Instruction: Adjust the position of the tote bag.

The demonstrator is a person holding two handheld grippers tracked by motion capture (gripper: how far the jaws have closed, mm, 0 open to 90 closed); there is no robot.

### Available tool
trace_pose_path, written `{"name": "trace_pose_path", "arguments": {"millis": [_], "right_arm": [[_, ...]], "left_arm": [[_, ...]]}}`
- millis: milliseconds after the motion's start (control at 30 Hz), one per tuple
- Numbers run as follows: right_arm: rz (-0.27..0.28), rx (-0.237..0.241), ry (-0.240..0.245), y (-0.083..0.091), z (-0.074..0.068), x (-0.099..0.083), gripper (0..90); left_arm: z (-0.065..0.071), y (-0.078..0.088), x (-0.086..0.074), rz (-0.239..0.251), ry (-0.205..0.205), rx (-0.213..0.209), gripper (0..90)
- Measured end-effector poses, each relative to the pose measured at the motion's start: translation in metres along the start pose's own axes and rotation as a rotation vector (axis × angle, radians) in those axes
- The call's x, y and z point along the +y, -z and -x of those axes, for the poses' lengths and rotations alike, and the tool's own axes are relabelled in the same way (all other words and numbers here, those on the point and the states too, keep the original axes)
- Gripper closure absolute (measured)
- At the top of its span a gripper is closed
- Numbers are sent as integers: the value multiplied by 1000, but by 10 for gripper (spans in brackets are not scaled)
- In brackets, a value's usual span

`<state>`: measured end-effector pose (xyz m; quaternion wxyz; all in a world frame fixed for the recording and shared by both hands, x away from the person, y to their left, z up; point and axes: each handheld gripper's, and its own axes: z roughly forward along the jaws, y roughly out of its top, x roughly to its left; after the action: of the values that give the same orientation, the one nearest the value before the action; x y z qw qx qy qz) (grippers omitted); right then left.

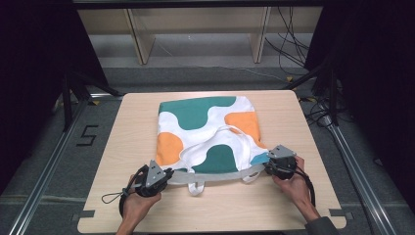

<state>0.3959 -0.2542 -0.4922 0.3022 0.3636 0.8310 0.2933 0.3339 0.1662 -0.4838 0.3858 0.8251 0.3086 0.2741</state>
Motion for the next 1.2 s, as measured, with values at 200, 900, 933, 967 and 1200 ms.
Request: {"name": "trace_pose_path", "arguments": {"millis": [200,900,933,967,1200], "right_arm": [[30,15,8,9,4,1,803],[32,77,97,41,-11,-11,819],[24,74,76,40,-11,-12,810],[24,81,76,38,-10,-13,789],[-24,90,35,24,-10,-18,754]], "left_arm": [[6,2,-13,-52,-4,35,683],[0,-6,-24,-125,86,154,474],[-1,-7,-22,-127,71,170,478],[-1,-11,-21,-125,92,162,481],[-18,-22,-26,-152,107,42,682]]}}
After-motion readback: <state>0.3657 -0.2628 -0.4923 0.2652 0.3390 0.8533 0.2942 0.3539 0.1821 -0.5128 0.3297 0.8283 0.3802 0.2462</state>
